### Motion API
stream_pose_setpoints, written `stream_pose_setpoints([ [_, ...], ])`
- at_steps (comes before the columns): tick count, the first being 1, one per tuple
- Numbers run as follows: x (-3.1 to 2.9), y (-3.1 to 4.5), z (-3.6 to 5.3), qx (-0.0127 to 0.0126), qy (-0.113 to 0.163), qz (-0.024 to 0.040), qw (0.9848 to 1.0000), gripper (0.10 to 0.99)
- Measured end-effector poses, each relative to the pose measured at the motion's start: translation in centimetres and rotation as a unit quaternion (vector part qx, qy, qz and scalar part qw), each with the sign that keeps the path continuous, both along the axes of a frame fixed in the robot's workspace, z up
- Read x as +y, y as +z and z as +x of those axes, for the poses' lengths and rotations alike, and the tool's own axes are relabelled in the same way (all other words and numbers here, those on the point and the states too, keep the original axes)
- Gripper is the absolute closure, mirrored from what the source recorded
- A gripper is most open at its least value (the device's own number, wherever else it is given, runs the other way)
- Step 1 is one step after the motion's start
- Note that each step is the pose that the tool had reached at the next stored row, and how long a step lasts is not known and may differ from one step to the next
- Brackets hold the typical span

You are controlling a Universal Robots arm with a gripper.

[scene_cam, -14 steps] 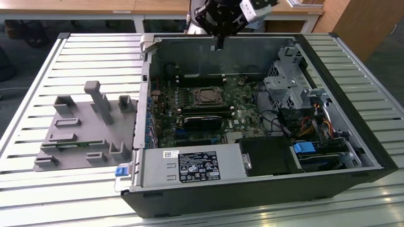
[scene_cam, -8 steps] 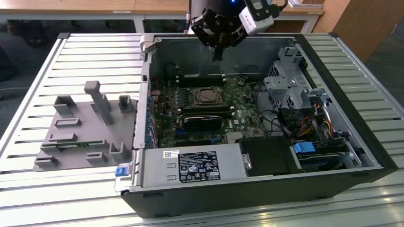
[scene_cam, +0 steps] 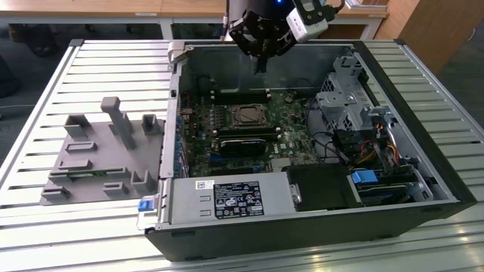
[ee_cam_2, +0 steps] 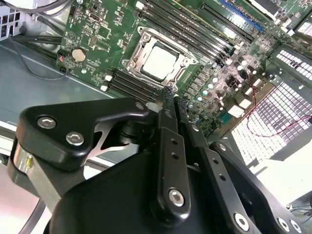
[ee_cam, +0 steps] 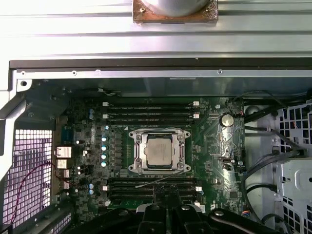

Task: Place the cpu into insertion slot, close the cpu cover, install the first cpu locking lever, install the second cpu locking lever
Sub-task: 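Install the second cpu locking lever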

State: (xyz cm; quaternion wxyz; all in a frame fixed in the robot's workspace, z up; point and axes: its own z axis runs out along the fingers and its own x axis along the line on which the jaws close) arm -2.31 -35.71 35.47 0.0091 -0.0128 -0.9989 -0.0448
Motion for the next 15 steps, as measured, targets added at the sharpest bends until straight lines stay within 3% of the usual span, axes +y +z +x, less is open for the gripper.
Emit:
stream_pose_setpoints([
  [2,0.0,-0.03,0.0,0.0,0.0,0.0001,1.0,0.925],
  [3,0.0,-0.08,0.0,-0.0001,0.0,0.0002,1.0,0.984],
  [9,-0.01,-0.85,0.0,0.0,0.0,0.0008,1.0,0.984],
  [13,-0.19,-1.27,0.0,0.0,0.0,0.0112,0.9999,0.984],
  [15,-0.23,-1.49,0.0,0.0,0.0,0.0129,0.9999,0.984],
])
